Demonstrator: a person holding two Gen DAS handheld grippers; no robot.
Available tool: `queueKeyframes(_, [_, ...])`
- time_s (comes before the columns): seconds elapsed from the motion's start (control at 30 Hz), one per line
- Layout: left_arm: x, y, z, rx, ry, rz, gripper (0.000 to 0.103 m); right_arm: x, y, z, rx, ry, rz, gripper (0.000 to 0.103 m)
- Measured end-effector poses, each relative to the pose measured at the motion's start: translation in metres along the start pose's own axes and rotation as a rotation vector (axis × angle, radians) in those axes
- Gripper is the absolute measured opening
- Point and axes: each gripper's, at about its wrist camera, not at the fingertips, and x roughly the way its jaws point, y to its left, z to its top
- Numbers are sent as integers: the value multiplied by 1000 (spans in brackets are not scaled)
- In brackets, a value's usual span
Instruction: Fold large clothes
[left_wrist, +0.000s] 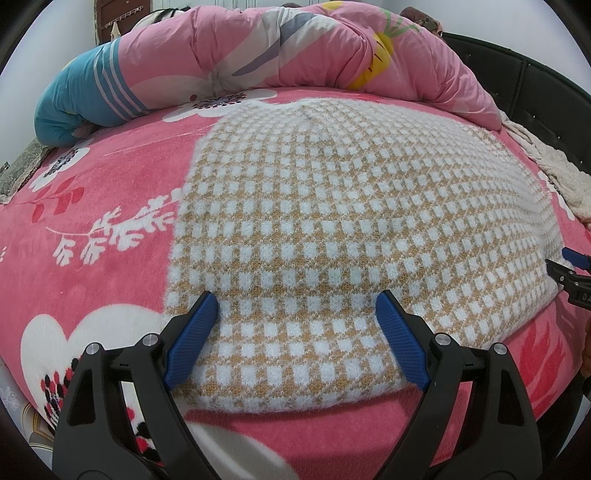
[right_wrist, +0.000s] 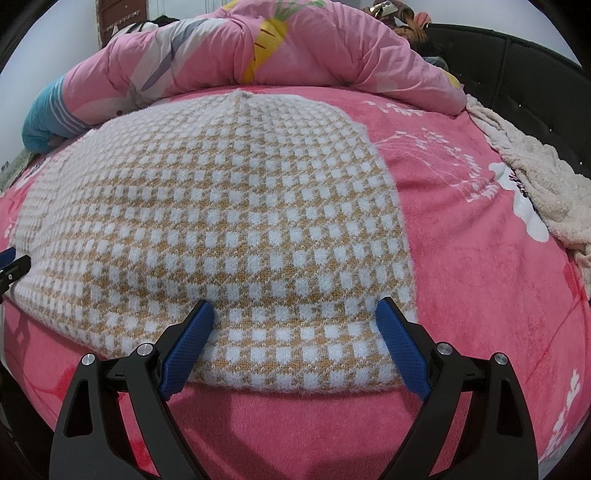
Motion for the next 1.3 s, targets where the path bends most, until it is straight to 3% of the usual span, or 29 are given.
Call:
queueKeyframes(0.27, [0,0,1,2,0,0,84,-28,7,-25,-34,-62,-37,89])
queueKeyframes(0.33, [0,-1,0,2,0,-1,84,-30,3,-34,-16,-38,-18,96])
queueKeyframes(0.4, [0,-1,0,-1,0,0,84,-26,-5,-47,18,14,18,96])
queueKeyframes(0.7, [-6,5,-1,-12,-28,-37,84,-38,-15,-60,68,-7,58,96])
queueKeyframes(0.87, [-41,13,-17,-36,-110,-137,84,-36,-12,-61,78,-5,64,96])
queueKeyframes(1.0, [-71,11,-37,25,-167,-207,84,-36,-13,-60,84,-4,74,96])
queueKeyframes(1.17, [-81,10,-55,46,-145,-263,84,-33,-14,-59,93,-3,82,96])
queueKeyframes(1.3, [-71,19,-64,-22,-106,-314,84,-35,-19,-56,127,4,111,96])
